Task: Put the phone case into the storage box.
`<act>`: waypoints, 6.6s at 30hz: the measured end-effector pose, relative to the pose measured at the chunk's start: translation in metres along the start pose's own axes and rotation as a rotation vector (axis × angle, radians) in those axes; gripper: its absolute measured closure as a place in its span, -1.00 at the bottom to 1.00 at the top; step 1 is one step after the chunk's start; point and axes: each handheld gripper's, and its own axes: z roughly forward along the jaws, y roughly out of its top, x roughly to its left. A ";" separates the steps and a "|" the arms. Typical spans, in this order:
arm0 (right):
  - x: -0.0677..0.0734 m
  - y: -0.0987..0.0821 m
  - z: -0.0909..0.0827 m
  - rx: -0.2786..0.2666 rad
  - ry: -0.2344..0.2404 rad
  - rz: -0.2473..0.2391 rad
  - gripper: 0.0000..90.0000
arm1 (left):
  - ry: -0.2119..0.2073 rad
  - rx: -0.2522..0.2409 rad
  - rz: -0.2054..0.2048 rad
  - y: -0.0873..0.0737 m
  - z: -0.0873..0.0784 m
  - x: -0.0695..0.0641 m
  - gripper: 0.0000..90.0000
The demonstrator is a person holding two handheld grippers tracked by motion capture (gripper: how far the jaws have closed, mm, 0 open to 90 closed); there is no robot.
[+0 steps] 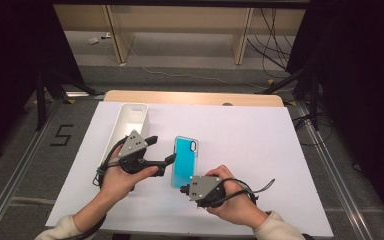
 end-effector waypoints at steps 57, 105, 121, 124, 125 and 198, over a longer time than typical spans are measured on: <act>0.006 0.001 0.028 0.108 -0.053 -0.074 0.99 | -0.077 0.097 -0.262 0.005 0.022 -0.012 0.83; -0.035 -0.071 -0.045 -0.346 -0.231 0.557 -0.50 | 0.020 -0.074 -0.155 0.005 -0.014 0.025 0.84; -0.032 -0.087 -0.058 -0.366 -0.270 0.600 -0.47 | 0.029 -0.101 -0.133 0.008 -0.023 0.033 0.84; -0.032 -0.089 -0.060 -0.370 -0.273 0.602 -0.48 | 0.022 -0.108 -0.128 0.009 -0.024 0.034 0.84; -0.031 -0.090 -0.061 -0.367 -0.277 0.609 -0.49 | 0.019 -0.110 -0.130 0.010 -0.025 0.034 0.84; -0.016 -0.114 -0.080 -0.381 -0.364 0.700 -0.59 | 0.093 -0.215 -0.107 0.033 -0.060 0.087 0.84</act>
